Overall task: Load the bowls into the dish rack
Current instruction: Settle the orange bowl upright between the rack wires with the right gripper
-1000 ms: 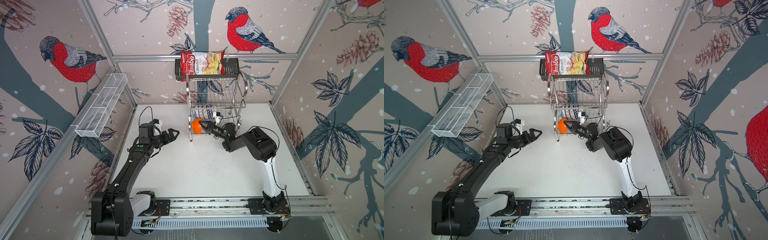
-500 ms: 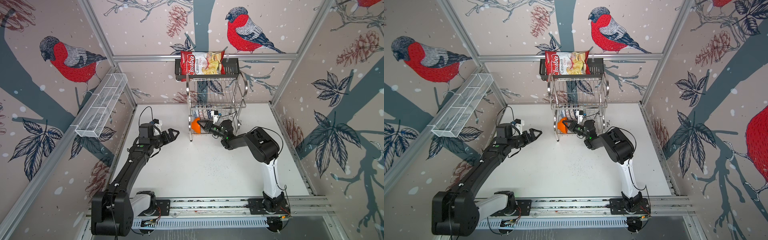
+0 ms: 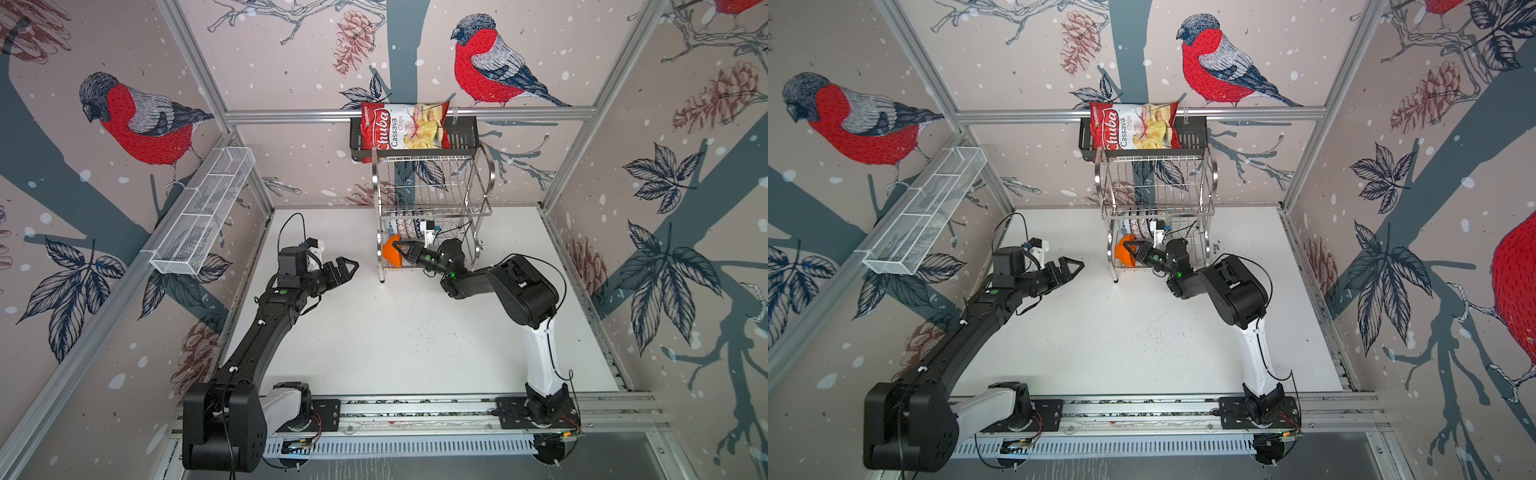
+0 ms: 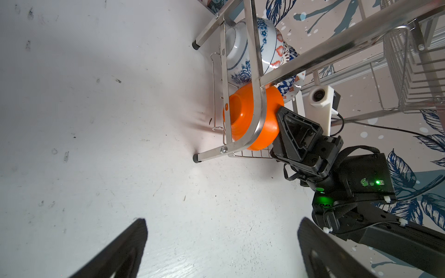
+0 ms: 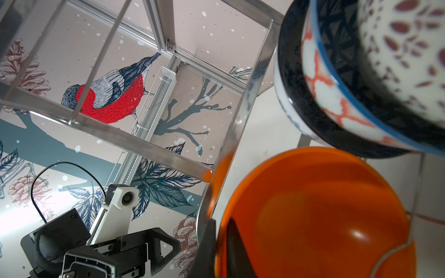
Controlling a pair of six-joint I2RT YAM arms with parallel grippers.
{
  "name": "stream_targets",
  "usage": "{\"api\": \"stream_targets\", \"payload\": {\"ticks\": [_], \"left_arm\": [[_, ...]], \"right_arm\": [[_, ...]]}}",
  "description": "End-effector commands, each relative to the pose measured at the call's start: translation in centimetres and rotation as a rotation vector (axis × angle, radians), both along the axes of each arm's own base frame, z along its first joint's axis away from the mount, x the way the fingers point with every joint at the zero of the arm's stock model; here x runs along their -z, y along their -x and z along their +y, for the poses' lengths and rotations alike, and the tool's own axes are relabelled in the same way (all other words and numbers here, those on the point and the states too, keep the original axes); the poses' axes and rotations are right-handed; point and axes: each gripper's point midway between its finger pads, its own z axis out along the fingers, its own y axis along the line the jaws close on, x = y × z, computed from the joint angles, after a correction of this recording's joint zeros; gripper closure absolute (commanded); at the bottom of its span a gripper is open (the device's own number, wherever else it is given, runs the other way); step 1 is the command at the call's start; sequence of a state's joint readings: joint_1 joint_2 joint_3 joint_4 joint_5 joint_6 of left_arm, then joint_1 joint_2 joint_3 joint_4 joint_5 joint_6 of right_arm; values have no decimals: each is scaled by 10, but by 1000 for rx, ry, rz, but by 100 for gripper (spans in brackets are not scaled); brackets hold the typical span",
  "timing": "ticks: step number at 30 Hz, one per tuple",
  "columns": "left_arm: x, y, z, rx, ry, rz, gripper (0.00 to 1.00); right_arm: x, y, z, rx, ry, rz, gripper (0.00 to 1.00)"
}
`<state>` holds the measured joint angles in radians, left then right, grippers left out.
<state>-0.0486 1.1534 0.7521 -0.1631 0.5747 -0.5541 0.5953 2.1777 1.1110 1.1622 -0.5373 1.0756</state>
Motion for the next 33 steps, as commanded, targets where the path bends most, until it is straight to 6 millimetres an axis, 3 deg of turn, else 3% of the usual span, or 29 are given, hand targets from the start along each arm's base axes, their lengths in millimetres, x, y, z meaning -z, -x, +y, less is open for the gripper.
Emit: {"api": "stream_targets", "payload": {"ticks": [1, 19, 33], "left_arm": [[-8, -5, -1, 8, 4, -43, 3], [-8, -4, -1, 6, 5, -44, 3], [-9, -4, -1, 7, 4, -48, 3]], "right_arm": [[59, -3, -7, 52, 160, 180, 87], [36, -1, -9, 57, 144, 147, 74], [18, 5, -6, 32, 114, 108, 51]]}}
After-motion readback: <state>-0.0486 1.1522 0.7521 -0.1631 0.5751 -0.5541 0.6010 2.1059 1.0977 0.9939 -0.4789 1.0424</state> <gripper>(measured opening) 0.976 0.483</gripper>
